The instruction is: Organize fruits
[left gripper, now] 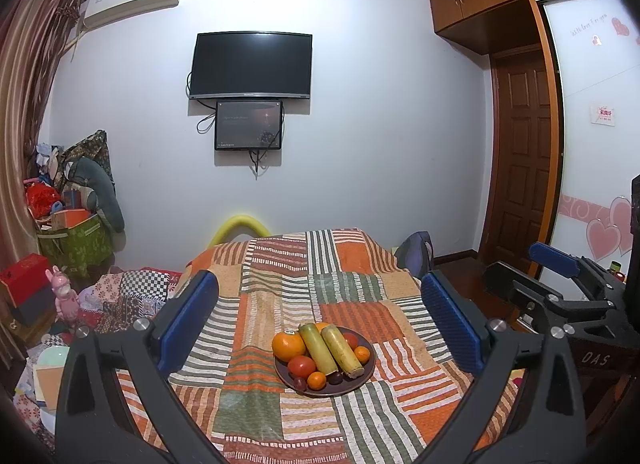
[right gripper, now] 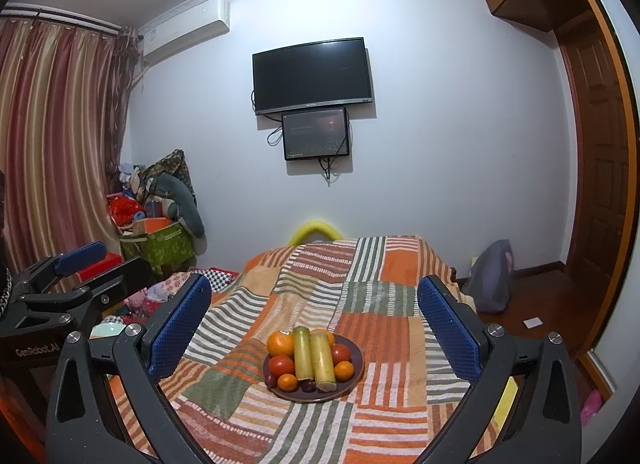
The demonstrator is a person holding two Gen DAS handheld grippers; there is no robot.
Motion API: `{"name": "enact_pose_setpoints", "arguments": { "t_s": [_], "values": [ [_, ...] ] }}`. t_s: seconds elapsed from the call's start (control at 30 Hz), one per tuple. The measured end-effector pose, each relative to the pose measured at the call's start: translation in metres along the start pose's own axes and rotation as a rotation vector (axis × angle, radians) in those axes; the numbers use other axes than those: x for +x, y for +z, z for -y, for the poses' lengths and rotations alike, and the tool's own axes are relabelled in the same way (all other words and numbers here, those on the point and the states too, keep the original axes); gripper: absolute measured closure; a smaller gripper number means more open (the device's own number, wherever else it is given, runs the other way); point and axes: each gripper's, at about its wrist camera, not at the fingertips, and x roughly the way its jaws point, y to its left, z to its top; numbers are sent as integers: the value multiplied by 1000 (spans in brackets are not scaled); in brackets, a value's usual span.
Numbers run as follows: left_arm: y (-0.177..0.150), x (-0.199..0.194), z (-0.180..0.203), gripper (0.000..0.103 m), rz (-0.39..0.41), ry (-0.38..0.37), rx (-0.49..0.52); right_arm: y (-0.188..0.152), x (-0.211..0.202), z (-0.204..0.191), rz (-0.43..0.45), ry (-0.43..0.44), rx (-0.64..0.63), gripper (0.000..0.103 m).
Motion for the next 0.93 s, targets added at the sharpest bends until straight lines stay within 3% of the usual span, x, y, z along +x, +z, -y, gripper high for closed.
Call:
{"name": "enact_pose_setpoints", "arguments": {
  "t_s": [0.93],
  "values": [
    [-5, 11, 1, 0, -38, -28, -21, 2, 5, 1, -9, -9, 21, 0]
  ]
}}
